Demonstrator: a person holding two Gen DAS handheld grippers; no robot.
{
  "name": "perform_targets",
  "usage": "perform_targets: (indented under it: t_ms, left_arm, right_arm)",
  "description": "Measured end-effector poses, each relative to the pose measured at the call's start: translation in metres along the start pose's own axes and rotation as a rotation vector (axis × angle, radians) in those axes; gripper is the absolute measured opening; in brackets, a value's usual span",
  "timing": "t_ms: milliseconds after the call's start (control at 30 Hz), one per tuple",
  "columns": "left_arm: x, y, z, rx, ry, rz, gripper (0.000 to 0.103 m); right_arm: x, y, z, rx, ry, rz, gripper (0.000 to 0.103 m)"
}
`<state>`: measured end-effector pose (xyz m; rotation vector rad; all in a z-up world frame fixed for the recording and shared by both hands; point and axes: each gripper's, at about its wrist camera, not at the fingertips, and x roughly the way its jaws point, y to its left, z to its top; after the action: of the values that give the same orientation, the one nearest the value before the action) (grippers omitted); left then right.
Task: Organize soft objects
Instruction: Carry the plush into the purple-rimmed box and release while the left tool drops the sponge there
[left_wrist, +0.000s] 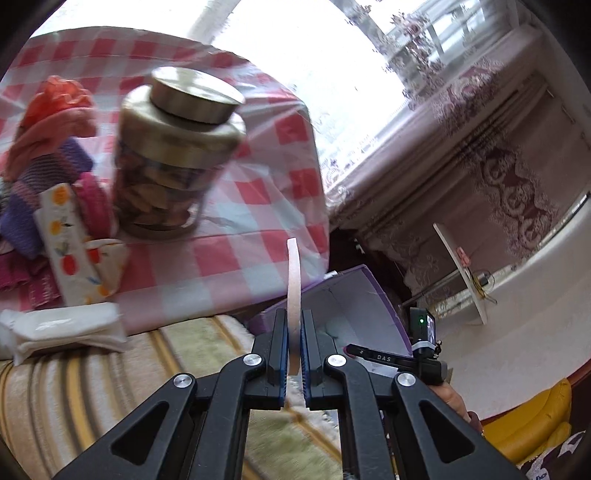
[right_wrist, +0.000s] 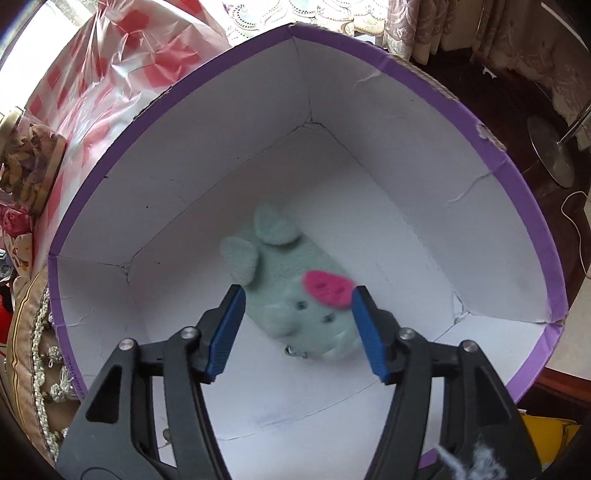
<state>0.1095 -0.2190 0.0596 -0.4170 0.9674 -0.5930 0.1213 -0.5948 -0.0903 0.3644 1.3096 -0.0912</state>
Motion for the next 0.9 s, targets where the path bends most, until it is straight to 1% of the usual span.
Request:
perform_targets:
  t_ms: [100, 233, 267, 367, 433, 467, 500, 533, 567, 600, 700, 733, 900]
  left_arm:
    - [0.026, -0.021, 0.004, 0.033, 0.045, -0.029, 0.006]
    - [0.074, -0.061, 0.012, 0.096, 0.128, -0.096, 0.006]
    - [0.085, -0.07, 0.014, 0.106, 0.147, -0.113, 0.006]
    - [0.119, -0.101, 0.018, 0.144, 0.207, -0.164, 0.006]
    - [0.14, -0.119, 0.02, 0.177, 0.238, -0.18, 0.009]
    - [0.152, -0.126, 0.023, 0.199, 0.244, -0.176, 0.013]
    - [0.162, -0.13, 0.026, 0.222, 0.25, -0.16, 0.026]
    - [0.173, -0.134, 0.028, 0.257, 0.252, -0.115, 0.035]
    - [0.179, -0.133, 0.029, 0.269, 0.242, -0.064, 0.053]
    - [0.179, -0.128, 0.03, 0.26, 0.23, -0.041, 0.06]
    - [0.168, -0.114, 0.028, 0.226, 0.218, -0.052, 0.06]
    - [0.163, -0.109, 0.027, 0.221, 0.212, -0.042, 0.06]
    - [0.139, -0.094, 0.019, 0.179, 0.172, -0.029, 0.06]
  right_arm:
    - [-0.005, -0.014, -0.003, 0.01, -0.016, 0.004, 0.07]
    - [-0.023, -0.022, -0.004, -0.012, -0.069, 0.016, 0.07]
    - [-0.029, -0.025, -0.015, -0.022, -0.079, 0.017, 0.07]
    - [-0.047, -0.024, -0.021, -0.047, -0.107, -0.016, 0.071]
    - [-0.058, -0.029, -0.029, -0.045, -0.125, -0.013, 0.072]
    - [-0.058, -0.034, -0.032, -0.042, -0.129, -0.007, 0.072]
    - [-0.06, -0.035, -0.032, -0.036, -0.131, -0.002, 0.072]
    - [-0.061, -0.039, -0.036, -0.037, -0.133, -0.001, 0.072]
    - [-0.064, -0.041, -0.04, -0.039, -0.134, -0.001, 0.072]
    - [-0.065, -0.04, -0.041, -0.043, -0.133, 0.002, 0.072]
    - [-0.051, -0.036, -0.044, -0.049, -0.125, 0.013, 0.072]
    - [-0.049, -0.034, -0.044, -0.05, -0.118, 0.016, 0.072]
    - [-0.053, -0.02, -0.045, -0.08, -0.13, 0.039, 0.072]
